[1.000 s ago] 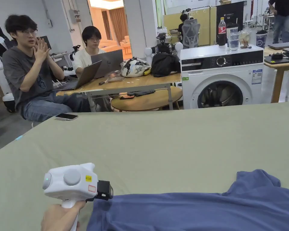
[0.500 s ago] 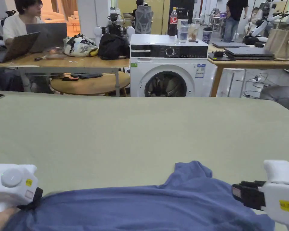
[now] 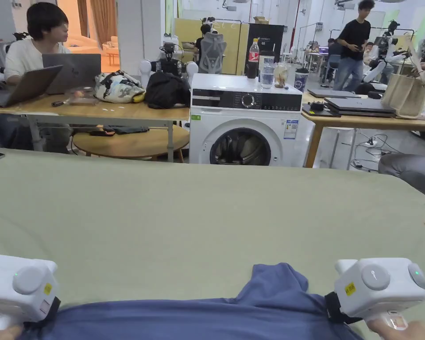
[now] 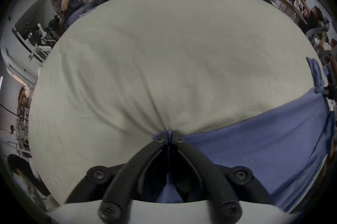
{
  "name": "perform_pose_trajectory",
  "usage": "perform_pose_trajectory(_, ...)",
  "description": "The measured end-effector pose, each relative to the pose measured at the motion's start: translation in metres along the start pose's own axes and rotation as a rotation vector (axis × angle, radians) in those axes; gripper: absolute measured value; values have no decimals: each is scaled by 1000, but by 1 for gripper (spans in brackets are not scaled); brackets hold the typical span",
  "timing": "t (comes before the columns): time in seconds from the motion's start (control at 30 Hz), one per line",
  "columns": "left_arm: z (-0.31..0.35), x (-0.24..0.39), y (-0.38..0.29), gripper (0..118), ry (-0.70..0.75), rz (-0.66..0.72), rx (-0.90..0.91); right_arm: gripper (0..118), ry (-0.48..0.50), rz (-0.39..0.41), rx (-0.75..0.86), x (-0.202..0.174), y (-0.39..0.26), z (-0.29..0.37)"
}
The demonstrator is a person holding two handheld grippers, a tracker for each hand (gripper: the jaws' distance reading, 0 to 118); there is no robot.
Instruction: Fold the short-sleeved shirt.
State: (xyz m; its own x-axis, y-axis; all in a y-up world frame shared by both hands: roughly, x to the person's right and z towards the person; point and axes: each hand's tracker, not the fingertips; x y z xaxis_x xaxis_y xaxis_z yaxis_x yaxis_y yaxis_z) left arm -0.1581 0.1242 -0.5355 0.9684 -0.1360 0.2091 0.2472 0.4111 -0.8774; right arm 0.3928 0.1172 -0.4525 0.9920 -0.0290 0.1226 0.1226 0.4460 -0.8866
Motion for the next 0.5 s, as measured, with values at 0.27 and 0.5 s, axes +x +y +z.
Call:
perform_pose_trajectory(0.27, 126, -43, -76, 0, -169, 48, 431, 0, 97, -52, 277, 16, -51, 111)
perform_pose_trajectory(0.5, 166, -66, -175, 0, -245, 82, 438, 0, 113, -57, 373, 11, -173, 194)
